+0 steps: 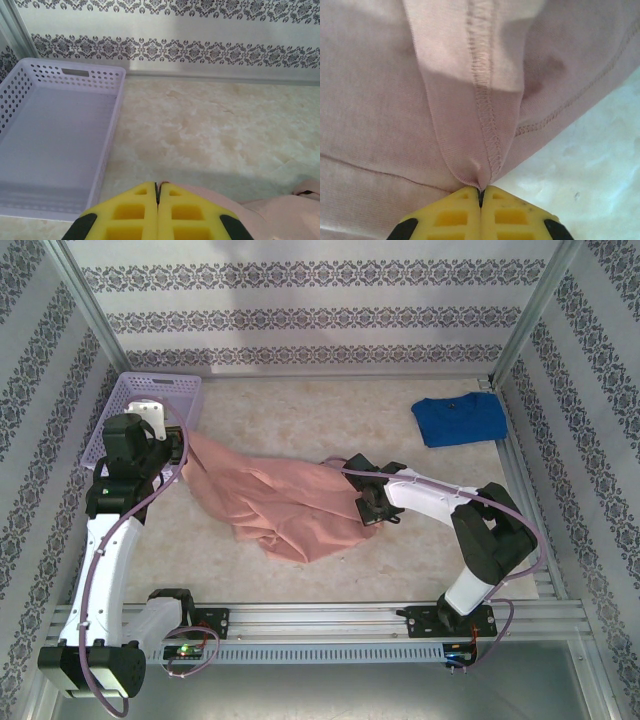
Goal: Fold the inside-out t-shirt
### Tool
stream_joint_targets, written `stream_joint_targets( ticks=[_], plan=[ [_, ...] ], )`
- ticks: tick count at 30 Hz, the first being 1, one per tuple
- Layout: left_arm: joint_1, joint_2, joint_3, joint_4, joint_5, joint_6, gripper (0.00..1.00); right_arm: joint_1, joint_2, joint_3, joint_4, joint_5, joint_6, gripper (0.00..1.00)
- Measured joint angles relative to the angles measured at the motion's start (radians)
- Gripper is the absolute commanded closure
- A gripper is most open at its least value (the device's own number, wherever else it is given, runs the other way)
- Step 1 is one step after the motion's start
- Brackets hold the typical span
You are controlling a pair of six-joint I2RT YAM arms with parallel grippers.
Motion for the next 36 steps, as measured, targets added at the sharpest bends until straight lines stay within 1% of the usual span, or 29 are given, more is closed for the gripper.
stream_joint_targets(
  ticks=[2,5,6,8,9,11,13,15,18,22,26,28,31,36],
  plan=[
    [0.0,0.0,0.0,0.0,0.0,-0.002,1.0,-0.011,-0.025,-0.001,0.0,-0.001,-0.006,1.0],
    [0.0,0.0,0.001,0.0,-0.002,-0.016,1.0,-0.07,-0.156,0.0,0.011,-0.038,-0.026,1.0],
    [0.0,0.002,0.006,-0.003,-0.004,-0.027,1.0,-0.11,-0.224,0.001,0.031,-0.074,-0.033,1.0],
    [0.002,0.016,0.048,-0.025,-0.009,-0.053,1.0,-0.23,-0.38,0.006,0.114,-0.177,-0.034,1.0],
    [0.005,0.029,0.087,-0.042,-0.01,-0.07,1.0,-0.308,-0.465,0.014,0.177,-0.235,-0.027,1.0],
    [0.011,0.06,0.199,-0.074,-0.023,-0.109,1.0,-0.445,-0.584,0.05,0.284,-0.32,-0.006,1.0],
    [0.014,0.088,0.347,-0.098,-0.035,-0.143,1.0,-0.548,-0.655,0.129,0.364,-0.394,0.014,1.0],
    [0.014,0.095,0.465,-0.098,-0.044,-0.163,1.0,-0.591,-0.684,0.217,0.415,-0.439,0.017,1.0],
    [0.016,0.081,0.63,-0.097,-0.056,-0.175,1.0,-0.601,-0.715,0.341,0.435,-0.473,0.005,1.0],
    [0.018,0.048,0.804,-0.111,-0.08,-0.167,1.0,-0.601,-0.769,0.492,0.4,-0.483,-0.041,1.0],
    [0.018,0.027,0.957,-0.137,-0.128,-0.116,1.0,-0.601,-0.818,0.642,0.343,-0.481,-0.093,1.0],
    [0.019,0.04,1.071,-0.157,-0.152,-0.08,1.0,-0.601,-0.851,0.7,0.329,-0.476,-0.119,1.0],
    [0.019,0.092,1.224,-0.178,-0.177,-0.037,1.0,-0.601,-0.882,0.737,0.322,-0.472,-0.145,1.0],
    [0.019,0.206,1.295,-0.179,-0.197,0.008,1.0,-0.601,-0.873,0.713,0.322,-0.45,-0.175,1.0]
  ],
)
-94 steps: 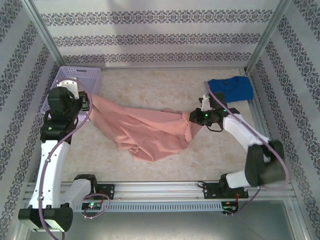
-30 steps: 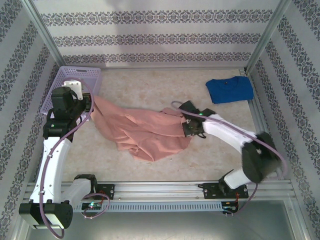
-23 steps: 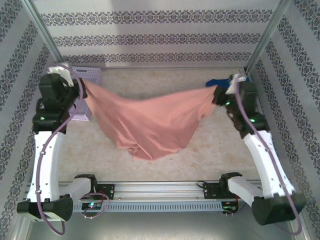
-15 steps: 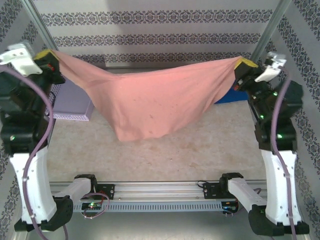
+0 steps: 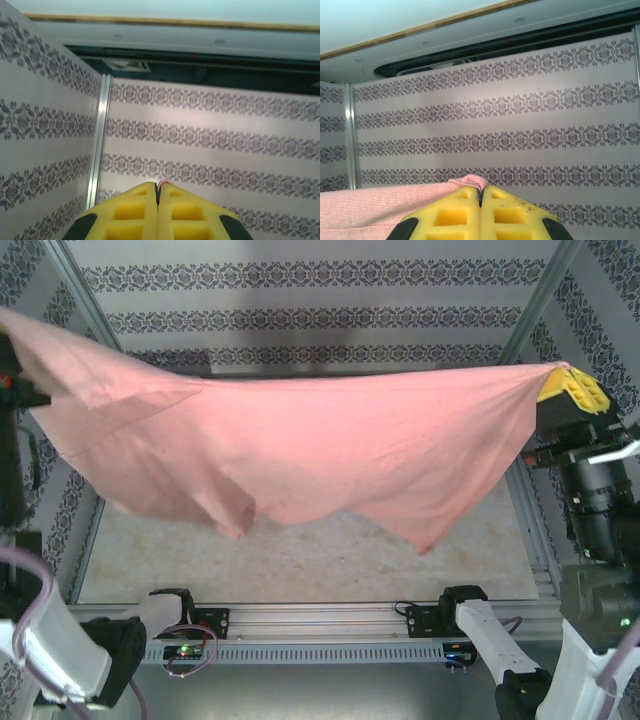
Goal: Fold the inside-out t-shirt
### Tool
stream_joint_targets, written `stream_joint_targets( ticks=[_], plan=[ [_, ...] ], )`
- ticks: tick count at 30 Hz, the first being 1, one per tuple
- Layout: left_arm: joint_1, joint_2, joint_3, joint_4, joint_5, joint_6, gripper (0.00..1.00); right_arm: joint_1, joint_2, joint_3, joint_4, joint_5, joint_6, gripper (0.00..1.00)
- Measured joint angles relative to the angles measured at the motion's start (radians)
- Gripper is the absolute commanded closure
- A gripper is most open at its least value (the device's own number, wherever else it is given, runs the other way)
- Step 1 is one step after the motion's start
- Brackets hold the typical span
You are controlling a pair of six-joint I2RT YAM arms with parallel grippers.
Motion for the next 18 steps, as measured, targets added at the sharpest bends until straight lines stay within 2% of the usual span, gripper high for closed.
stream_joint_targets(
  ticks=[5,8,13,14,16,18],
  plan=[
    [0.0,0.275,0.081,-0.002,0.026,0.006,1.0,0.0,0.136,-0.044,0.047,0.022,-0.018,1.0],
    [0.0,0.472,0.097,0.0,0.058,0.005,1.0,0.0,0.288,-0.09,0.113,0.039,-0.021,1.0],
    [0.0,0.838,0.109,0.003,0.106,-0.013,1.0,0.023,0.672,-0.113,0.238,0.099,-0.026,0.99],
    [0.0,0.912,0.122,0.002,0.114,-0.019,0.97,0.029,0.76,-0.101,0.251,0.113,-0.027,0.92],
    [-0.002,1.092,0.205,0.004,0.129,-0.037,0.72,0.037,0.983,-0.016,0.256,0.146,-0.029,0.75],
    [-0.008,1.272,0.333,0.008,0.13,-0.054,0.55,0.04,1.227,0.159,0.213,0.166,-0.023,0.64]
  ],
)
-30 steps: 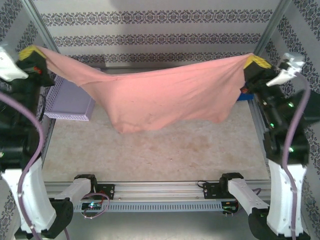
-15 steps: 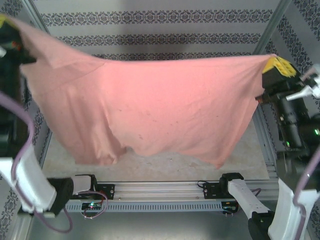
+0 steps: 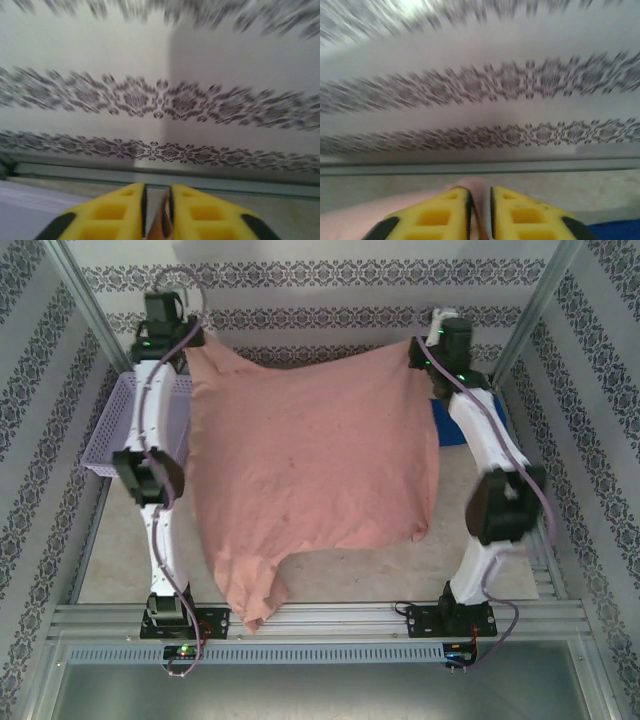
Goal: Fold the inside-out t-shirt
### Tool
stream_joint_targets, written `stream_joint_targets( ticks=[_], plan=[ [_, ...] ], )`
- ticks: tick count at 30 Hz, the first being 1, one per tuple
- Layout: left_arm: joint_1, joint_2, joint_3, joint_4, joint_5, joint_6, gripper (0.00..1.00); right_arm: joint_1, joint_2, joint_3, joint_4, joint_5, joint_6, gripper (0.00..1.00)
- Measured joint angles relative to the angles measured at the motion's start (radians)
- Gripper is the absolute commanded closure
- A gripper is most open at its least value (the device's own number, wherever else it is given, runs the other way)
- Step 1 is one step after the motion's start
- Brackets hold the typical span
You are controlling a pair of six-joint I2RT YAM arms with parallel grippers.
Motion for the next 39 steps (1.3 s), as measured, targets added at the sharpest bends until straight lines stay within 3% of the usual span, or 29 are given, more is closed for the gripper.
stream_joint_targets(
  ticks=[2,5,8,11,13,18,21,24,28,31,34,39],
  plan=[
    [-0.007,0.147,0.072,0.022,0.0,-0.017,0.36,0.001,0.214,0.187,-0.076,0.011,0.007,0.58],
    [-0.015,0.229,0.055,0.016,-0.002,-0.057,0.18,0.002,0.348,0.282,-0.21,0.019,0.012,0.53],
    [-0.021,0.225,0.046,-0.015,0.007,-0.098,0.15,0.007,0.294,0.187,-0.309,0.013,0.031,0.44],
    [-0.027,0.129,-0.005,-0.055,0.027,-0.157,0.18,0.025,0.066,-0.107,-0.336,-0.013,0.073,0.43],
    [-0.03,-0.024,-0.172,-0.056,0.054,-0.199,0.18,0.052,-0.124,-0.327,-0.342,-0.028,0.11,0.42],
    [-0.103,-0.589,-0.886,0.121,0.129,-0.326,0.18,0.143,-0.524,-0.749,-0.397,-0.015,0.191,0.43],
    [-0.212,-0.849,-1.244,0.229,0.157,-0.39,0.18,0.143,-0.629,-0.904,-0.446,0.007,0.244,0.43],
    [-0.314,-0.986,-1.506,0.262,0.188,-0.417,0.18,0.143,-0.662,-1.011,-0.476,0.039,0.284,0.44],
    [-0.463,-1.08,-1.755,0.215,0.162,-0.402,0.17,0.115,-0.656,-1.077,-0.479,0.055,0.307,0.49],
    [-0.595,-1.111,-1.822,0.179,0.148,-0.38,0.17,0.072,-0.597,-1.077,-0.446,0.054,0.315,0.62],
    [-0.704,-1.09,-1.828,0.205,0.13,-0.339,0.16,0.038,-0.522,-1.077,-0.413,0.039,0.32,0.78],
    [-0.856,-0.829,-1.666,0.299,0.124,-0.218,0.17,0.023,-0.489,-1.068,-0.399,0.029,0.316,0.89]
  ],
)
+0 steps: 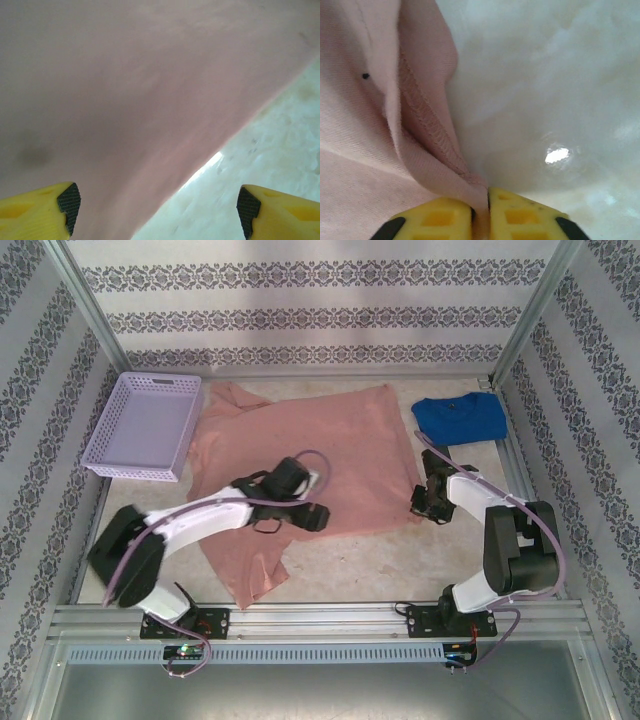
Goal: Fold the inside-out t-shirt
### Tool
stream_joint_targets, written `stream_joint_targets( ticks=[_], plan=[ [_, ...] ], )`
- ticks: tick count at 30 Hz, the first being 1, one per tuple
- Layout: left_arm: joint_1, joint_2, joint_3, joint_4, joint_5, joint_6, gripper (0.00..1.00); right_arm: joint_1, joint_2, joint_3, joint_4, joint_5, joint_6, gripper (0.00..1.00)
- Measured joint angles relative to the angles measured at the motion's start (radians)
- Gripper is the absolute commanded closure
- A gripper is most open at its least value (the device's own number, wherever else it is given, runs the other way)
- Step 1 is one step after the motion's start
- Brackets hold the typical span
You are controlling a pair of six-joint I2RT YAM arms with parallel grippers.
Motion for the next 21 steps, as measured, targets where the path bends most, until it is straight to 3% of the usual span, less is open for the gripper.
stream_joint_targets(
  ticks=[5,9,13,19,21],
  plan=[
    [-0.121,0.288,0.225,0.085,-0.022,0.179,0.18,-0.011,0.0,0.04,0.0,-0.014,-0.021,0.93],
    [-0.183,0.414,0.329,0.104,-0.041,0.302,0.24,-0.011,0.0,0.07,-0.011,-0.048,-0.041,0.93],
    [-0.208,0.502,0.401,0.111,-0.072,0.388,0.48,-0.034,0.0,0.091,-0.024,-0.094,-0.06,0.92],
    [-0.211,0.52,0.41,0.145,-0.115,0.455,0.98,-0.07,0.008,0.119,-0.071,-0.116,-0.104,0.9],
    [-0.211,0.497,0.374,0.168,-0.126,0.468,1.0,-0.069,0.026,0.143,-0.093,-0.105,-0.12,0.9]
  ],
)
